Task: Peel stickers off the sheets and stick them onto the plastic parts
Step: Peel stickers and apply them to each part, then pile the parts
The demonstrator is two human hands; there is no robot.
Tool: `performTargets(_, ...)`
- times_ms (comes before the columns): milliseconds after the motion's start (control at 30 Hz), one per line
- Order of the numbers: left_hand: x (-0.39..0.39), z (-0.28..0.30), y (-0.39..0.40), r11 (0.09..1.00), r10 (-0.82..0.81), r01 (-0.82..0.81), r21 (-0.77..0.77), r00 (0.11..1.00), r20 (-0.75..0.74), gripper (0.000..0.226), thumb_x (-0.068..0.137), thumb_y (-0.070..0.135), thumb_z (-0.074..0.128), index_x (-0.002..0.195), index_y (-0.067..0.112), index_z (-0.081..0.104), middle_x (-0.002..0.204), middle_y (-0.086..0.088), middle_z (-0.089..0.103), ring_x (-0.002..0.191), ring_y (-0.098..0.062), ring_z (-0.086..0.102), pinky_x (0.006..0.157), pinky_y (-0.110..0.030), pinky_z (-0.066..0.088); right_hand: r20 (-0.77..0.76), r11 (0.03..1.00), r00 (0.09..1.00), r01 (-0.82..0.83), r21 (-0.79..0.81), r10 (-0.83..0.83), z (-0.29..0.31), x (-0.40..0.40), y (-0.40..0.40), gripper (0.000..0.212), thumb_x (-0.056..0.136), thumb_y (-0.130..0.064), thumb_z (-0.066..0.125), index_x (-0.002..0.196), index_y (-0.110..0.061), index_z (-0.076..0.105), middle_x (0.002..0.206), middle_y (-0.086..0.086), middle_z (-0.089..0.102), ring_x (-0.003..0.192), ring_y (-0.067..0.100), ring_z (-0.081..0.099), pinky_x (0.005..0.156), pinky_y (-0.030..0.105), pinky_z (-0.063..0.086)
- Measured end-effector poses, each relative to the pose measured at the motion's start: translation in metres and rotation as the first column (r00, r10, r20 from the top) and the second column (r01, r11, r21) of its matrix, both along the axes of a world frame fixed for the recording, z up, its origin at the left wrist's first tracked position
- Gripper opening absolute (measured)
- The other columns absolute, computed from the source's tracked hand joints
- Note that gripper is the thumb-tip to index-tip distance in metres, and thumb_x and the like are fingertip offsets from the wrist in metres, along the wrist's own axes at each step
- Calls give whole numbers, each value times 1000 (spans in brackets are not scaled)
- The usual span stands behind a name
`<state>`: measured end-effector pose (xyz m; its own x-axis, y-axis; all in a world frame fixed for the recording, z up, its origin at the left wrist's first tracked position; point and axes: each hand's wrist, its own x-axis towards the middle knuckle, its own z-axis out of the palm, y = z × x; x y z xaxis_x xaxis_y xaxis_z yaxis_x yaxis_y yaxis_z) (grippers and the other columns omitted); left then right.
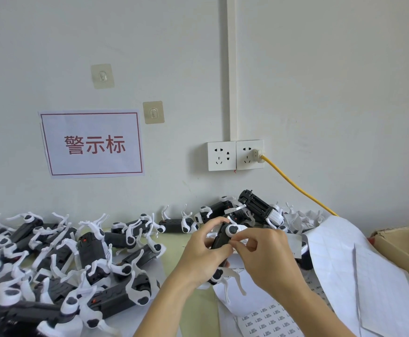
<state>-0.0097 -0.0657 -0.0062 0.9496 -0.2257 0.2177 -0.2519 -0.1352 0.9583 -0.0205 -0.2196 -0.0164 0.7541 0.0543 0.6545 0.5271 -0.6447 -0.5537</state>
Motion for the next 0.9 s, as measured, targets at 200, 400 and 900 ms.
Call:
performTargets(200,-2,-1,0,1000,14,-14,-5,1000,-20,47,86,0,59,112,38,64,82,-6,67,58,-22,61,64,-25,52,-24,998,998,56,14,-56,2,1,-5,11,90,-18,71,82,-25,76,42,-14,47,45,10,44,51,17,40)
performTargets(400,4,-2,4,991,65,-70,-115,997,-47,52,85,2,62,120,41,63,98,-14,75,77,-29,70,73,-27,57,18,995,995,-96,3,96,6,-9,-5,25,86,-17,57,95,-27,79,43,-8,42,43,10,34,47,16,31)
performTargets(900,11,-3,5,953,33,-63,-297,994,-107,55,73,6,61,121,33,67,91,-15,74,82,-24,69,77,-33,52,-12,979,999,-42,-200,40,5,-10,-3,45,94,-23,47,127,-50,62,50,-7,43,51,18,39,46,21,30)
